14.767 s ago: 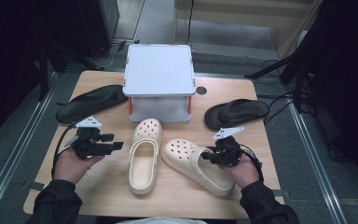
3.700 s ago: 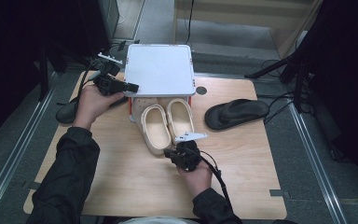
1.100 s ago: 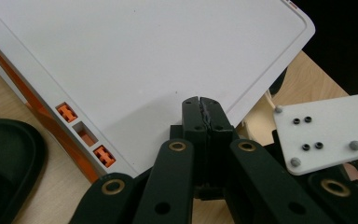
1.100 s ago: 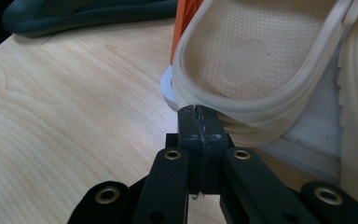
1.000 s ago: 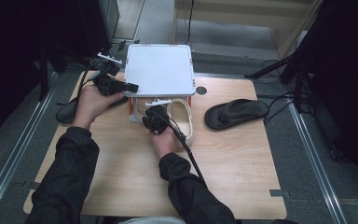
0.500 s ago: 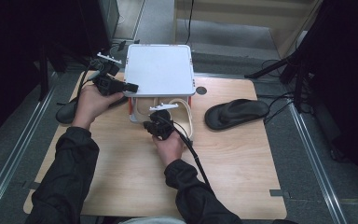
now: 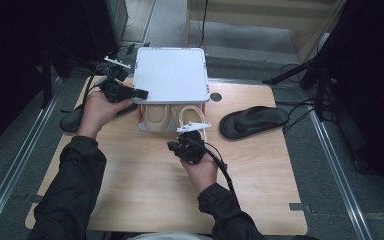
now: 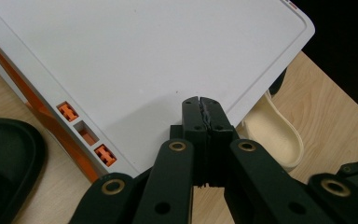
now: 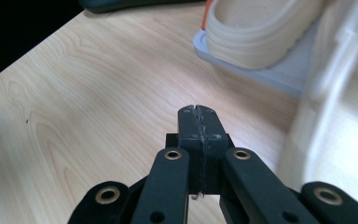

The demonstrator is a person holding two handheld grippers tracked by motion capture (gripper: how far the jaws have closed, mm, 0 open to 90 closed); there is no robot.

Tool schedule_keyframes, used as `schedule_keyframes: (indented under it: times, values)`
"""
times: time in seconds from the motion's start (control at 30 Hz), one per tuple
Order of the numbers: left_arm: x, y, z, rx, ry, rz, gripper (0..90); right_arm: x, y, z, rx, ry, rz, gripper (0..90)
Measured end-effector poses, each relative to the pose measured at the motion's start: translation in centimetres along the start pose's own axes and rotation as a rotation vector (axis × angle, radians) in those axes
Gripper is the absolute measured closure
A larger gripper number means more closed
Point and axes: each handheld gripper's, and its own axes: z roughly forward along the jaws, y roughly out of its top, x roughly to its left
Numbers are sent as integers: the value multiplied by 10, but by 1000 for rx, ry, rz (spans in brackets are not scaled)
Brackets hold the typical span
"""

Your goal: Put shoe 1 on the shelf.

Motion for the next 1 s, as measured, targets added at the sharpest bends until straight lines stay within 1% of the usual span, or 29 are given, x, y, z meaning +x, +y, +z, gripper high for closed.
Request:
schedule_keyframes:
  times: [0.07, 0.13, 0.3, 0.4, 0.57, 0.63, 0.73, 0.8, 1.0]
  values:
    - [0, 0, 0, -1, -1, -1, 900, -4, -5, -7, 2, 0, 3, 900]
    - [0, 0, 0, -1, -2, -1, 900, -8, -10, -13, 0, 6, 26, 900]
    - [0, 0, 0, -1, -2, -2, 900, -19, -20, -26, -2, -8, 50, 900]
    - [1, 0, 0, -2, -4, -3, 900, -23, -26, -32, 12, -19, 39, 900]
    - [1, 0, 0, -1, -6, -5, 900, -29, -38, -42, 27, -37, 39, 900]
    - [1, 0, 0, -1, -6, -4, 900, -34, -42, -45, 33, -55, 39, 900]
    - [1, 0, 0, -1, -6, -5, 900, -41, -48, -47, 38, -61, 62, 900]
    - [1, 0, 0, -1, -6, -5, 900, -45, -51, -48, 43, -67, 66, 900]
    - [1, 0, 0, -2, -6, -5, 900, -54, -55, -49, 57, -87, 80, 900]
